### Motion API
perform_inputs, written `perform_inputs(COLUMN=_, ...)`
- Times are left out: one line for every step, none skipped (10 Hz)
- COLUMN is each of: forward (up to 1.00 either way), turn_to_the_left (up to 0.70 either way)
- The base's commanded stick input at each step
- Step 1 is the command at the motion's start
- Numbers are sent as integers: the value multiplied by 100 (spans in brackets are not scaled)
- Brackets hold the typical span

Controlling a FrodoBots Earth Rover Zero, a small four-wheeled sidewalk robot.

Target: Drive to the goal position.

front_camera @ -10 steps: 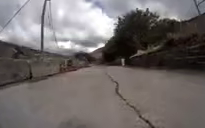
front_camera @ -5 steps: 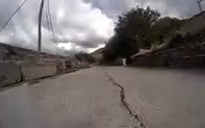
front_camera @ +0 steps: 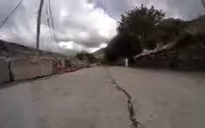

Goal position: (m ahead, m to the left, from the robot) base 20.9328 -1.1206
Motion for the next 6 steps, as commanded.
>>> perform_inputs(forward=100, turn_to_the_left=0)
perform_inputs(forward=100, turn_to_the_left=0)
perform_inputs(forward=100, turn_to_the_left=0)
perform_inputs(forward=100, turn_to_the_left=0)
perform_inputs(forward=100, turn_to_the_left=0)
perform_inputs(forward=100, turn_to_the_left=0)
